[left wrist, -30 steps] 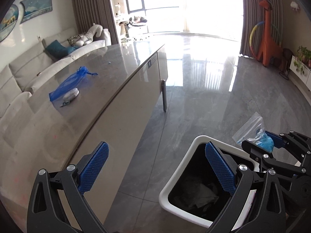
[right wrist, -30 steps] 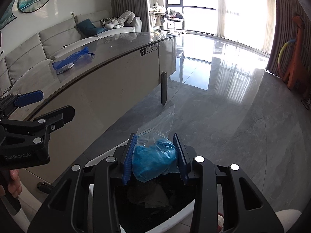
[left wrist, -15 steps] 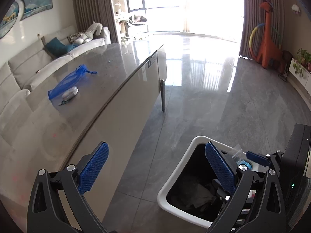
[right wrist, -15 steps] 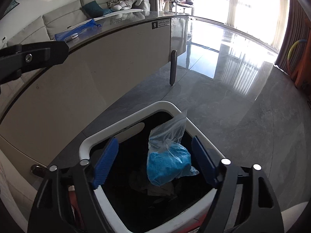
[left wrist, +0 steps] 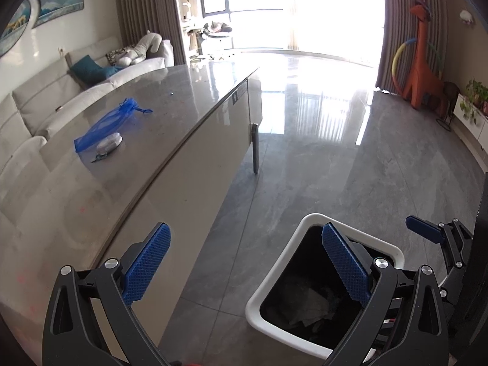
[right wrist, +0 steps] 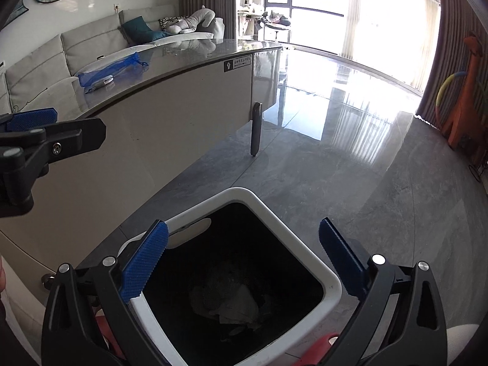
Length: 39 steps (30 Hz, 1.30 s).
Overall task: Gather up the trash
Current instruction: 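Withdraw both open grippers from the bin toward the table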
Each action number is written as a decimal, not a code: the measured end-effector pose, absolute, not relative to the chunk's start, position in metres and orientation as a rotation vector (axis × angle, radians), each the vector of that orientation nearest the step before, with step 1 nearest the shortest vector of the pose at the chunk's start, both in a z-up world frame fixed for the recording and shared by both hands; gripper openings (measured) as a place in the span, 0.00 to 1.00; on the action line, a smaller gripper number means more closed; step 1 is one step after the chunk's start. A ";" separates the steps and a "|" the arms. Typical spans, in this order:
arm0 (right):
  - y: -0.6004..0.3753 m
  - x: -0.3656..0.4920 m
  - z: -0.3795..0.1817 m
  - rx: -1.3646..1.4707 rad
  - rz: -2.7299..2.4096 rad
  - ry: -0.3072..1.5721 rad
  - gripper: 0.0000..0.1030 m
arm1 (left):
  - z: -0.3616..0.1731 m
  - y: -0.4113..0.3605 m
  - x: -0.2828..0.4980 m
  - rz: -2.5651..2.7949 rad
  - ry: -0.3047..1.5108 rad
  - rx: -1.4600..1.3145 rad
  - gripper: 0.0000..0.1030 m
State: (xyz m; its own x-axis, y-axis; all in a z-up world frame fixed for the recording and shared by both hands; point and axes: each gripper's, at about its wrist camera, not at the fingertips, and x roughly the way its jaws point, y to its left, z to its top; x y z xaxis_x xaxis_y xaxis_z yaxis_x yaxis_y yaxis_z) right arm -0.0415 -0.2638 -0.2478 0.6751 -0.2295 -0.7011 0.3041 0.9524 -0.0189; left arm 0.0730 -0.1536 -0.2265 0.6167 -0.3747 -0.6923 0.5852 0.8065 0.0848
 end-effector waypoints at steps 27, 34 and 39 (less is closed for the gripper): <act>-0.221 0.114 -0.155 -0.057 -0.081 0.527 0.95 | -0.157 -0.077 0.209 -0.246 0.644 0.178 0.95; -0.212 0.160 -0.154 -0.055 -0.028 0.527 0.95 | -0.170 -0.057 0.256 -0.190 0.716 0.108 0.95; -0.202 0.194 -0.153 -0.086 0.009 0.526 0.95 | -0.179 -0.048 0.285 -0.163 0.747 0.085 0.95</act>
